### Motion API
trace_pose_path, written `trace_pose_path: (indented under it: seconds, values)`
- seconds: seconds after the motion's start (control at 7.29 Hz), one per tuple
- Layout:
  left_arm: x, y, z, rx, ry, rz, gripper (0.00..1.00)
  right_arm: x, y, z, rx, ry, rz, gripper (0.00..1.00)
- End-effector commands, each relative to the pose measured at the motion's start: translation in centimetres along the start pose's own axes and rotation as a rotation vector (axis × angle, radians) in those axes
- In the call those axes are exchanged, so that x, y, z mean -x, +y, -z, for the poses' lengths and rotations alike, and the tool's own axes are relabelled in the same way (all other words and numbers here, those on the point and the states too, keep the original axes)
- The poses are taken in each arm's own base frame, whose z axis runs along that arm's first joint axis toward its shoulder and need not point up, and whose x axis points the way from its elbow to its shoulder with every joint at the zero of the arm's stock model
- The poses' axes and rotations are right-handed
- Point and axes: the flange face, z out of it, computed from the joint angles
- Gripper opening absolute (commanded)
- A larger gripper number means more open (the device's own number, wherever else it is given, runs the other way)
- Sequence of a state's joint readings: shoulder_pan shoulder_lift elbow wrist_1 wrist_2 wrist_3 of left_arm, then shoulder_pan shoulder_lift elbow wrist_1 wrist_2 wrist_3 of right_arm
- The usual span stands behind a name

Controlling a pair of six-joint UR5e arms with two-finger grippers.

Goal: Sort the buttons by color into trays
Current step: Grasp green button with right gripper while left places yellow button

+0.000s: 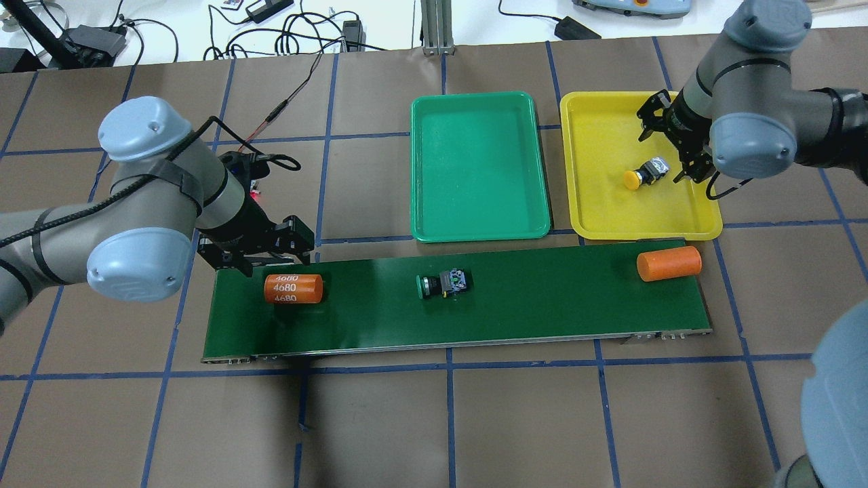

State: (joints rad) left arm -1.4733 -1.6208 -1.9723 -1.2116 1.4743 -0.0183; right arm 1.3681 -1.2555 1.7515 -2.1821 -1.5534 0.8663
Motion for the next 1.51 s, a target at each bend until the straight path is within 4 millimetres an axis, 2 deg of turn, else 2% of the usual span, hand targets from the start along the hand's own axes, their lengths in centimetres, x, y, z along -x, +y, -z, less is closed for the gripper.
trace_pose_path:
  seconds: [0.0, 0.14, 0.41, 0.55, 0.69, 0.82, 0.96, 1.1, 1.23, 1.37]
  values:
    - [4.6, -5.2, 6.8, 0.019, 0.015, -0.032, 1.0, 0.3, 6.7, 6.1, 0.016, 0.003, 0.081, 1.0]
    - [8.6, -8.4, 6.1, 0.028, 0.025, -0.09, 1.0, 0.6, 9.8, 8.2, 0.015, -0.005, 0.132, 1.0]
    - [15.1, -16.9, 2.4, -0.045, 0.009, -0.1, 1.0, -2.9, 12.8, 11.1, 0.11, 0.128, 0.128, 1.0]
    - [16.8, -19.7, 0.2, -0.024, 0.018, -0.142, 1.0, -3.5, 14.1, 12.4, 0.112, 0.122, 0.048, 1.0]
    - [17.7, -21.8, -2.1, -0.029, 0.016, -0.14, 1.0, -3.2, 16.0, 11.0, 0.174, 0.124, 0.022, 1.0]
    - [18.4, -23.3, -4.3, -0.072, -0.003, -0.149, 1.0, -3.0, 18.4, 9.9, 0.216, 0.121, 0.041, 1.0]
    - [19.5, -23.9, -6.2, -0.059, 0.001, -0.142, 1.0, -3.2, 21.3, 8.6, 0.223, 0.163, -0.017, 1.0]
    - [20.7, -24.0, -7.1, -0.049, 0.007, -0.128, 1.0, -2.8, 22.6, 7.4, 0.203, 0.128, -0.02, 1.0]
    - [22.9, -24.0, -7.3, -0.05, 0.01, -0.097, 1.0, -2.5, 23.4, 7.2, 0.174, 0.055, -0.031, 1.0]
    - [22.9, -23.5, -8.3, -0.032, 0.015, -0.097, 1.0, -3.1, 24.5, 6.5, 0.177, 0.07, -0.071, 1.0]
